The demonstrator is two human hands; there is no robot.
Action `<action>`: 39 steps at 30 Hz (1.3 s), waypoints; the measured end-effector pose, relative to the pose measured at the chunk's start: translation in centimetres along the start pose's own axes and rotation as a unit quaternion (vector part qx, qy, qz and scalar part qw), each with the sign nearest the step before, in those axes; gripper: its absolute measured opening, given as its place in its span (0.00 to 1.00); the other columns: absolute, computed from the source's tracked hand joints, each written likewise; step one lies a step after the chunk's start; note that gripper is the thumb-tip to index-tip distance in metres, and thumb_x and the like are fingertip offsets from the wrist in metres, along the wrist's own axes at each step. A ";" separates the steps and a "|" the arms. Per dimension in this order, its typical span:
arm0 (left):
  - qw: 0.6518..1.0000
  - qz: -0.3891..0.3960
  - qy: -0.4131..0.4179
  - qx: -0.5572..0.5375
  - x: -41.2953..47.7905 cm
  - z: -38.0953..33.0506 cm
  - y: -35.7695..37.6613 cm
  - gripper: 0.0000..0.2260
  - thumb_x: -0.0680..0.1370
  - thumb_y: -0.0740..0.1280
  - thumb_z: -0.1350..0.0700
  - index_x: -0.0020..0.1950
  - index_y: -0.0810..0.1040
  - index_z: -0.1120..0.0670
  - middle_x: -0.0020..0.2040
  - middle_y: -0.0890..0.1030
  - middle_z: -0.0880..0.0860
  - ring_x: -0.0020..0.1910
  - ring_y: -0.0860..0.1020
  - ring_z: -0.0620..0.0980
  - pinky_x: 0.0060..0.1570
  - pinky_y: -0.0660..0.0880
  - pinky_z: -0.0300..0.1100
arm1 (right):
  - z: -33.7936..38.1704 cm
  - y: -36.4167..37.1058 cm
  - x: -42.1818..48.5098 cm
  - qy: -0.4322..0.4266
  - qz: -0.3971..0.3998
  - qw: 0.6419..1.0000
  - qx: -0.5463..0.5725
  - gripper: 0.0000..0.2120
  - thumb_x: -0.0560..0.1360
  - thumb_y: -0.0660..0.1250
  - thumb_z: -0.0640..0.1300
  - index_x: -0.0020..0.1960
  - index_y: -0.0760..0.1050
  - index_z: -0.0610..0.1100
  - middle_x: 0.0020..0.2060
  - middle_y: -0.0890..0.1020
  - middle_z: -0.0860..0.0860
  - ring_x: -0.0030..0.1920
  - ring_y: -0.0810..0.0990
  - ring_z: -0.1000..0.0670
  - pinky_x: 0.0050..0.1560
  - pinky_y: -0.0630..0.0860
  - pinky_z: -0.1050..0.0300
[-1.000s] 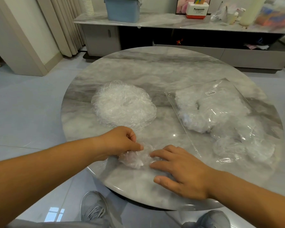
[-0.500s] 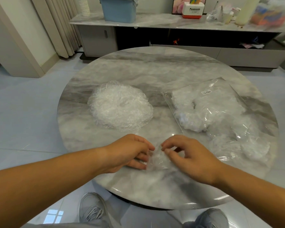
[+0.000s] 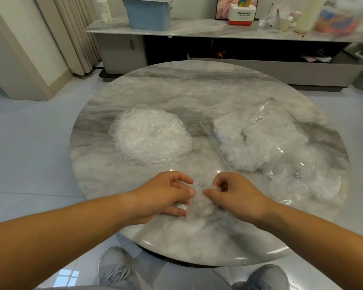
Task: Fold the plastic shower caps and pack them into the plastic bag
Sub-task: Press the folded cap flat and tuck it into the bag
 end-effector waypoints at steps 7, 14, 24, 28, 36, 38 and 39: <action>0.999 0.034 0.013 -0.020 0.0 0.1 0.1 0.25 0.71 0.78 0.55 0.65 0.76 0.52 0.51 0.81 0.56 0.47 0.83 0.48 0.52 0.82 0.53 | 1.5 2.4 -1.4 -0.069 0.073 0.974 0.205 0.19 0.79 0.58 0.57 0.55 0.82 0.47 0.50 0.85 0.52 0.52 0.82 0.52 0.57 0.79 0.53; 0.999 0.021 0.009 -0.037 0.0 -0.4 -0.8 0.22 0.74 0.75 0.61 0.66 0.74 0.53 0.56 0.84 0.60 0.48 0.85 0.57 0.51 0.83 0.56 | 1.8 3.5 -2.7 -0.191 0.148 0.970 -0.016 0.24 0.80 0.51 0.63 0.64 0.78 0.52 0.58 0.82 0.60 0.60 0.78 0.58 0.62 0.71 0.59; 0.991 -0.010 0.074 0.111 -0.1 -1.7 -1.6 0.20 0.76 0.75 0.61 0.64 0.75 0.49 0.51 0.86 0.53 0.47 0.86 0.51 0.45 0.84 0.47 | 1.9 5.7 -3.4 -0.293 0.149 0.914 -0.238 0.25 0.83 0.52 0.63 0.74 0.71 0.53 0.71 0.72 0.60 0.66 0.70 0.58 0.69 0.65 0.59; 0.943 -0.073 0.145 0.290 -0.1 -2.7 -2.0 0.18 0.73 0.77 0.55 0.60 0.77 0.47 0.50 0.82 0.48 0.45 0.82 0.45 0.43 0.81 0.39 | 1.8 6.6 -3.7 -0.306 0.153 0.886 -0.314 0.25 0.83 0.51 0.64 0.74 0.68 0.54 0.70 0.69 0.61 0.66 0.67 0.53 0.69 0.66 0.53; 0.937 -0.098 0.083 0.324 1.7 -2.3 -3.6 0.25 0.67 0.82 0.47 0.60 0.78 0.49 0.47 0.82 0.47 0.41 0.80 0.42 0.47 0.78 0.36 | 1.6 6.7 -4.4 -0.323 0.161 0.851 -0.381 0.29 0.83 0.48 0.65 0.79 0.61 0.54 0.80 0.58 0.59 0.74 0.58 0.53 0.71 0.60 0.54; 0.933 -0.078 0.071 0.345 2.1 -2.3 -3.3 0.21 0.67 0.82 0.47 0.56 0.81 0.51 0.44 0.83 0.47 0.39 0.80 0.40 0.43 0.75 0.33 | 1.5 6.6 -4.7 -0.332 0.158 0.844 -0.391 0.30 0.83 0.47 0.66 0.79 0.60 0.54 0.81 0.57 0.58 0.77 0.56 0.53 0.72 0.59 0.53; 0.928 -0.065 0.067 0.361 2.2 -2.3 -3.0 0.19 0.68 0.82 0.48 0.54 0.83 0.51 0.43 0.83 0.46 0.39 0.80 0.40 0.41 0.74 0.32 | 1.5 6.5 -4.8 -0.337 0.156 0.842 -0.391 0.30 0.82 0.48 0.66 0.79 0.61 0.53 0.81 0.57 0.57 0.78 0.55 0.53 0.73 0.58 0.52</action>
Point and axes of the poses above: each hand's wrist, its own x-axis towards the middle knuckle, its own y-axis out of the palm, z = x × y, the point moved 8 cm from there along x, towards the middle knuckle
